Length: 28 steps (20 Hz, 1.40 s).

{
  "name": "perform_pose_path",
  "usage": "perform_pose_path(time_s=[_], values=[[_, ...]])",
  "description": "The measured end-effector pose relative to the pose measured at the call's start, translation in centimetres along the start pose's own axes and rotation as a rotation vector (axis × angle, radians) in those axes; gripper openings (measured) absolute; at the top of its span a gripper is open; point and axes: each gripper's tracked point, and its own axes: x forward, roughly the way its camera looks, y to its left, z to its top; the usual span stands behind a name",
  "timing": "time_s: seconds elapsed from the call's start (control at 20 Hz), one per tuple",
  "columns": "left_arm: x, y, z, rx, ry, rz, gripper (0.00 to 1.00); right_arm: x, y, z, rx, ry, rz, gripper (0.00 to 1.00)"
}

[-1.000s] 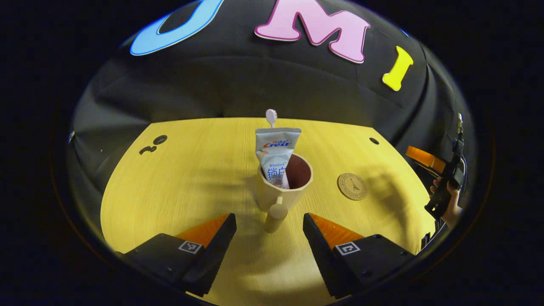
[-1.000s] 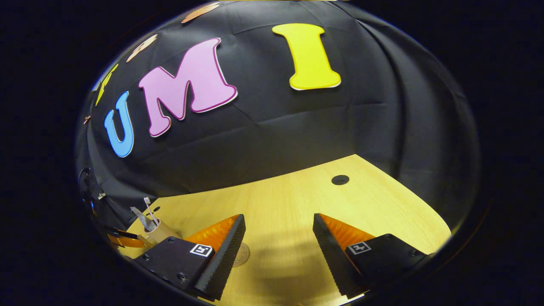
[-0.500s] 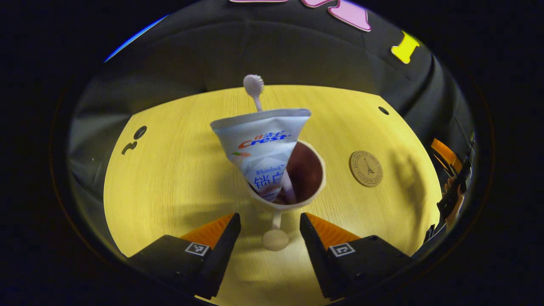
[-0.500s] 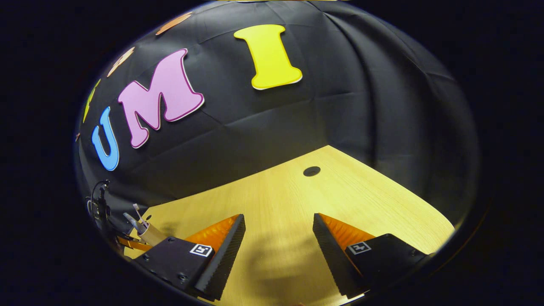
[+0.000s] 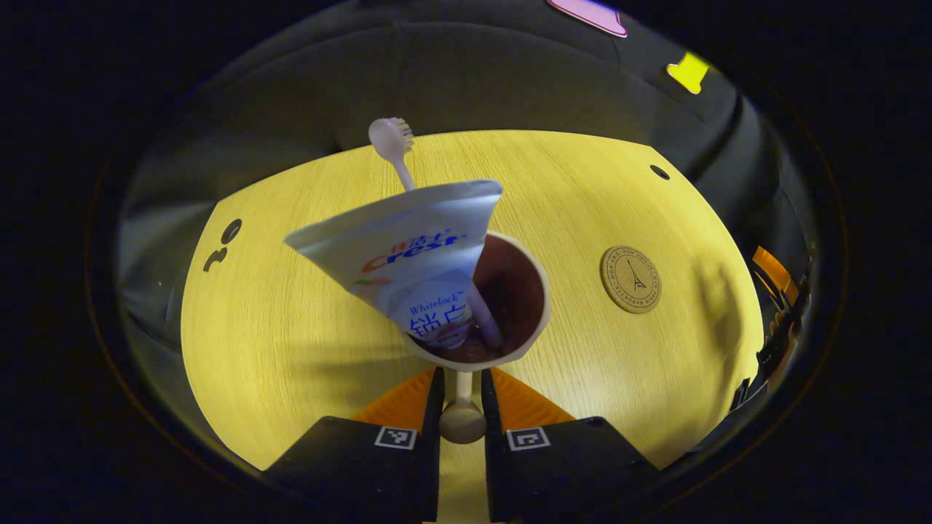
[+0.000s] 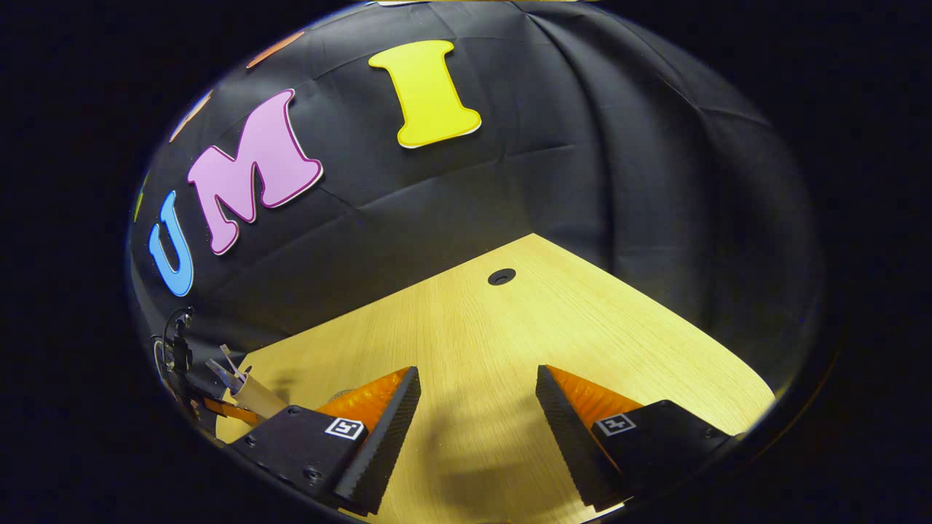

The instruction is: Put the toothbrush and toothpaste on the desktop into the cup, then pick up the cup and place it on the coaster on the desktop.

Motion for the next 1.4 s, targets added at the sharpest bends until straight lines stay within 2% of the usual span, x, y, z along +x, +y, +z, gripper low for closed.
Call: perform_pose_path(time_s=[0.05,0.15,0.2,0.25,0.3,0.35,0.45,0.5,0.55,0.7,0.75,0.8,0.85,0.95,1.0,1.05,1.1,1.2,1.25,1.4], values=[[0.0,-0.1,-0.1,-0.002,0.002,0.006,0.31,0.1,0.3,-0.2,0.000,0.000,0.003,0.98],[-0.1,-0.3,-0.1,-0.009,0.002,0.006,0.33,0.2,1.1,-1.1,-0.016,0.014,0.021,0.98],[-0.1,-0.3,0.0,-0.014,-0.005,0.004,0.27,0.2,1.6,-1.6,-0.025,0.023,0.031,0.98],[-0.2,-0.3,-0.1,-0.017,-0.007,0.003,0.27,0.2,2.0,-1.8,-0.031,0.028,0.041,0.98],[-0.3,-0.4,-0.1,-0.015,-0.009,0.008,0.31,0.1,2.5,-2.0,-0.034,0.029,0.051,0.98],[-0.4,-0.3,-0.1,-0.009,-0.014,0.011,0.25,0.1,2.9,-2.2,-0.036,0.031,0.060,0.98],[-0.9,-0.3,0.2,0.005,-0.033,0.017,0.26,0.0,3.5,-2.5,-0.038,0.037,0.071,0.98],[-1.1,-0.4,0.6,0.009,-0.047,0.014,0.30,-0.1,3.6,-2.6,-0.040,0.039,0.072,0.98],[-1.4,-0.6,0.8,0.014,-0.058,0.010,0.25,-0.2,3.6,-2.7,-0.041,0.041,0.073,0.98],[-2.1,-1.7,1.4,0.048,-0.080,-0.007,0.25,-0.7,3.4,-2.5,-0.044,0.037,0.065,0.98],[-2.3,-2.2,1.5,0.056,-0.086,-0.016,0.25,-0.9,3.2,-2.4,-0.042,0.033,0.059,0.98],[-2.5,-2.9,1.7,0.064,-0.094,-0.029,0.21,-1.0,3.1,-2.2,-0.039,0.030,0.056,0.98],[-2.7,-3.7,1.8,0.070,-0.100,-0.045,0.25,-1.3,2.9,-2.1,-0.036,0.027,0.051,0.98],[-3.0,-5.4,2.4,0.090,-0.114,-0.073,0.25,-1.6,2.4,-1.9,-0.032,0.021,0.041,0.98],[-3.2,-6.2,2.8,0.104,-0.121,-0.085,0.29,-1.9,2.1,-1.8,-0.029,0.018,0.035,0.98],[-3.2,-7.0,3.3,0.120,-0.130,-0.097,0.25,-2.1,1.9,-1.8,-0.026,0.016,0.030,0.98],[-3.3,-7.8,3.7,0.135,-0.139,-0.106,0.29,-2.3,1.6,-1.7,-0.021,0.013,0.023,0.98],[-3.0,-9.7,4.5,0.166,-0.152,-0.127,0.21,-2.7,1.3,-1.6,-0.010,0.006,0.015,0.98],[-2.8,-10.6,4.9,0.181,-0.156,-0.140,0.25,-2.9,1.2,-1.6,-0.007,0.003,0.012,0.98],[-1.9,-13.7,5.4,0.237,-0.155,-0.177,0.25,-3.5,0.8,-1.6,-0.002,0.000,0.005,0.98]])
